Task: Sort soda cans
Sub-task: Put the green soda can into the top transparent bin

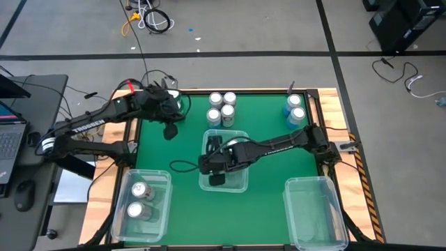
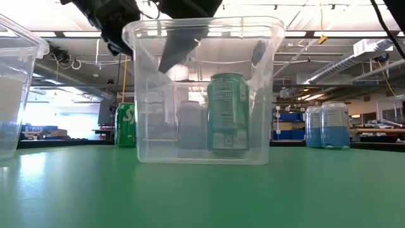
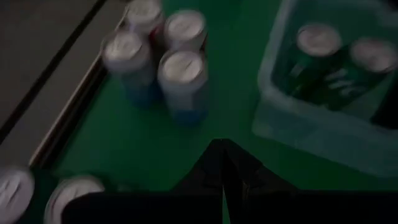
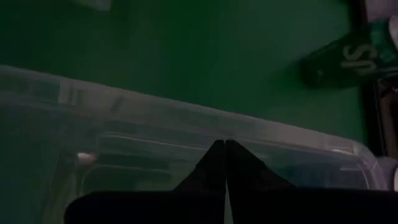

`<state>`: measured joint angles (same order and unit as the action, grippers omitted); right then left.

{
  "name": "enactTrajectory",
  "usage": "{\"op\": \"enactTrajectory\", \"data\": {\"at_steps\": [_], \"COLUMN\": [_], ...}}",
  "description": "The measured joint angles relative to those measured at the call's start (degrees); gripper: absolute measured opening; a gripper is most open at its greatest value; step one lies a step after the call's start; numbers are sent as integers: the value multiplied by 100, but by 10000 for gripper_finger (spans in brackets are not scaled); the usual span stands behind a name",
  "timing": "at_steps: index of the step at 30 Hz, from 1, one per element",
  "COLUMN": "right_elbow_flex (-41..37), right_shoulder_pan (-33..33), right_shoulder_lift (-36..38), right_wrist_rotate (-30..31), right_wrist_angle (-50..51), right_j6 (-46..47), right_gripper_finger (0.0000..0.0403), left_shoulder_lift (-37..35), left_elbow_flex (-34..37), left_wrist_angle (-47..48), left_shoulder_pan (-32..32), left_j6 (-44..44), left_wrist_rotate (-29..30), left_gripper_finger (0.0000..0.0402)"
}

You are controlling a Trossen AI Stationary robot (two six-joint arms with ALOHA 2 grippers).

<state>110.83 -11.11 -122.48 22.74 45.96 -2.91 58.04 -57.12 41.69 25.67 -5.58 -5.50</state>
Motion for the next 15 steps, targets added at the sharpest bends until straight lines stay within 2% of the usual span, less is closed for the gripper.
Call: {"op": "enactTrajectory", "data": {"at_steps": [5,11,15], "right_elbow_flex": [-4,1,-36], "right_shoulder_pan": [41,52,-2], "right_shoulder_lift": [104,329,645], "right_wrist_rotate": [-8,-14,17], "right_wrist_angle": [-428,448,614], "right_j6": [-234,-154,-32], "right_gripper_finger": [0,0,0], "left_shoulder_lift": [2,2,-1], "left_elbow_flex": [0,-216,-566], "left_wrist_angle": [222,304,685], "left_shoulder_pan": [285,284,296], "left_j6": [96,49,112], "left_wrist_rotate": [-76,-196,-9], "left_gripper_finger": [1,1,1]}}
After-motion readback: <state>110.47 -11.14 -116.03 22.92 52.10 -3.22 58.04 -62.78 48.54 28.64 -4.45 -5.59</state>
